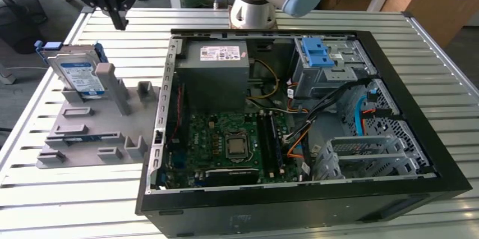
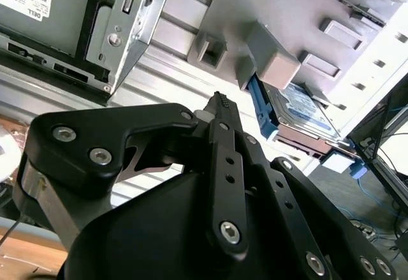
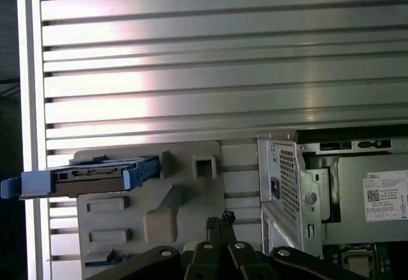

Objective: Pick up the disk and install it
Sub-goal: 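Reach for the disk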

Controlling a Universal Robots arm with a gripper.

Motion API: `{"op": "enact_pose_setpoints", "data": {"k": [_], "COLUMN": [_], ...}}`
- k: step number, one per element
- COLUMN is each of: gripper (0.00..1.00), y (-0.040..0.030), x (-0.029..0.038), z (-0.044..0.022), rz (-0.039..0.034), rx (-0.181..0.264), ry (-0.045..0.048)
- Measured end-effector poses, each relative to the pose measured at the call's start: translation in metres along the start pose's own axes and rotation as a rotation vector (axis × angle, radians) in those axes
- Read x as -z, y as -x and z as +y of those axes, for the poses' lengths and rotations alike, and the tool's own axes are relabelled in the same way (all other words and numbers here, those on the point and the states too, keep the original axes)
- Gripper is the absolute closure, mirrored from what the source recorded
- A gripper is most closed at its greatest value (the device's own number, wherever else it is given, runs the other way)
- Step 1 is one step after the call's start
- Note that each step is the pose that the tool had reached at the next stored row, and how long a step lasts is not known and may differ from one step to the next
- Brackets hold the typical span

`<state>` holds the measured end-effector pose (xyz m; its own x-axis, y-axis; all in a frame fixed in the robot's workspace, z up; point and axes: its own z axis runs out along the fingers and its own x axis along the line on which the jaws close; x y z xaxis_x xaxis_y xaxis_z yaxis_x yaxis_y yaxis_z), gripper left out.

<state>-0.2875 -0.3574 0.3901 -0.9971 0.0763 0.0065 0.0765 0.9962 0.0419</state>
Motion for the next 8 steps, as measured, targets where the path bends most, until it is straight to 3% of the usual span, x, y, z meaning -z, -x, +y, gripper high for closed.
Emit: {"op": "enact_pose_setpoints", "data": {"k": [8], "gripper": [0.89], "y": [-0.0259], "x": [-0.0009], "z": [0.0019], "rz": [0.0003], "rx": [0.0], "ry": [0.0]}}
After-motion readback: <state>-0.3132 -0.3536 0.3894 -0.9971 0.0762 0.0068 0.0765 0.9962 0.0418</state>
